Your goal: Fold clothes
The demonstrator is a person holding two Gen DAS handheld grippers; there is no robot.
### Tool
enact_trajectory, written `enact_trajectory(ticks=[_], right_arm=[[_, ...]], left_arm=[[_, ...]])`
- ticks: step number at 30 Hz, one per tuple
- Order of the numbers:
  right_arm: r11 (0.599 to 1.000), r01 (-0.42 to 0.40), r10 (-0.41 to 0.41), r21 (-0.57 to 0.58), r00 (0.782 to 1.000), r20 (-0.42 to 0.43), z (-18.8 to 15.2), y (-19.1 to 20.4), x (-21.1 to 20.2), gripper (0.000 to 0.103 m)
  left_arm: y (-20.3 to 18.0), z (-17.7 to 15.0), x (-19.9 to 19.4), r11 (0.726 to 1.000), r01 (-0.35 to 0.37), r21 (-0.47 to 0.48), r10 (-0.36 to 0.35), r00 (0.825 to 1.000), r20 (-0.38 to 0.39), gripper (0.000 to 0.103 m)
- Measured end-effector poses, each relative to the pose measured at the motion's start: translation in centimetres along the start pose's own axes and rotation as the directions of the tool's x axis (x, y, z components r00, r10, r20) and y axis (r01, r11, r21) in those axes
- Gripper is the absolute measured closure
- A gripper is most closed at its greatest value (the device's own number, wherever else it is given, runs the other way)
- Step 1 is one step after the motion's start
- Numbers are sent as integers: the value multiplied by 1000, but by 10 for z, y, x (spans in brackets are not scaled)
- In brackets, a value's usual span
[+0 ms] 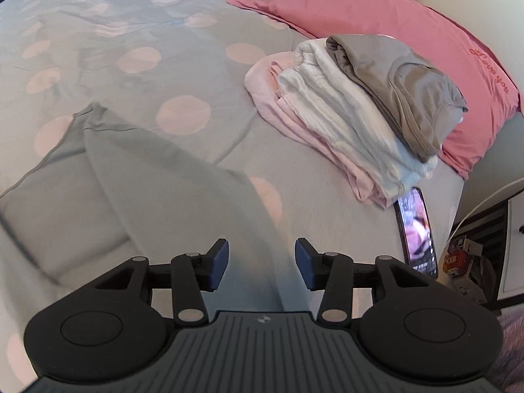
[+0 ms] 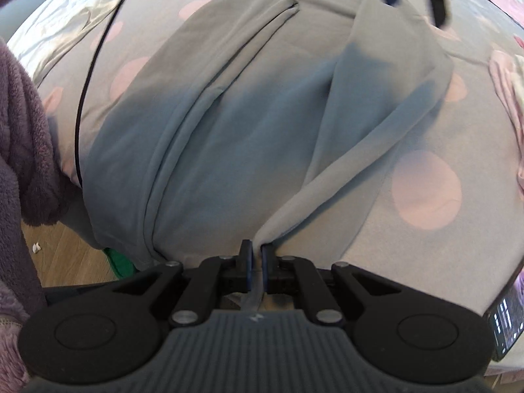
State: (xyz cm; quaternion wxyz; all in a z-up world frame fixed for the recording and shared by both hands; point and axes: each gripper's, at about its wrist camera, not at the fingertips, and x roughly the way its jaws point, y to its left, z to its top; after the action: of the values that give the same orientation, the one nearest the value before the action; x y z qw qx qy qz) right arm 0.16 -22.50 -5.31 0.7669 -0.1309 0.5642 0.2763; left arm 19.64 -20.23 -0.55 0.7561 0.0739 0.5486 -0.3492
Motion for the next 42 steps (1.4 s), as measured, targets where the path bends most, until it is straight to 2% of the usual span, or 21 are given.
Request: enact_trajectory(ticks=[4, 7, 11, 12, 14, 15, 17, 25, 35, 39, 42], right_arm=[[1000, -27, 27, 9, 1000, -7, 2, -4, 5, 96], [999, -43, 44, 16, 999, -9, 1, -5, 9, 96], [999, -50, 50, 9, 999, -10, 0, -5, 9, 96], [999, -51, 51, 6, 999, -9, 0, -5, 8, 96], [999, -54, 54, 5, 999, -8, -1, -6, 8, 96], [998, -55, 55, 6, 998, -7, -1, -6, 8, 96], [998, -59, 59, 11, 998, -5, -3, -6, 7, 96], [996, -62, 60, 61, 998, 27, -17, -11, -4, 95], [987, -21, 16, 159, 999, 38, -37, -33, -20, 95], [988, -26, 20, 149, 999, 41, -37, -33, -22, 95], [994, -33, 28, 106, 998, 54, -32, -22, -27, 96]], left_arm=[[-2, 25, 28, 999, 12, -41, -13, 999, -35, 60], [-6, 40, 53, 998, -35, -53, 31, 997, -73, 60], [-6, 45, 87, 987, -153, -57, 144, 980, -140, 63], [-4, 45, 92, 984, -164, -63, 154, 977, -144, 64], [2, 43, 94, 981, -173, -83, 161, 978, -131, 76], [4, 42, 94, 980, -175, -91, 163, 979, -122, 79], [8, 40, 89, 980, -177, -87, 168, 980, -105, 94], [34, 26, 66, 979, -84, -187, 80, 996, -28, 96], [39, 34, 68, 973, -55, -224, 51, 998, -21, 96], [41, 33, 63, 973, -20, -228, 21, 1000, 0, 97], [46, 32, 45, 971, 23, -237, -16, 999, 33, 98]])
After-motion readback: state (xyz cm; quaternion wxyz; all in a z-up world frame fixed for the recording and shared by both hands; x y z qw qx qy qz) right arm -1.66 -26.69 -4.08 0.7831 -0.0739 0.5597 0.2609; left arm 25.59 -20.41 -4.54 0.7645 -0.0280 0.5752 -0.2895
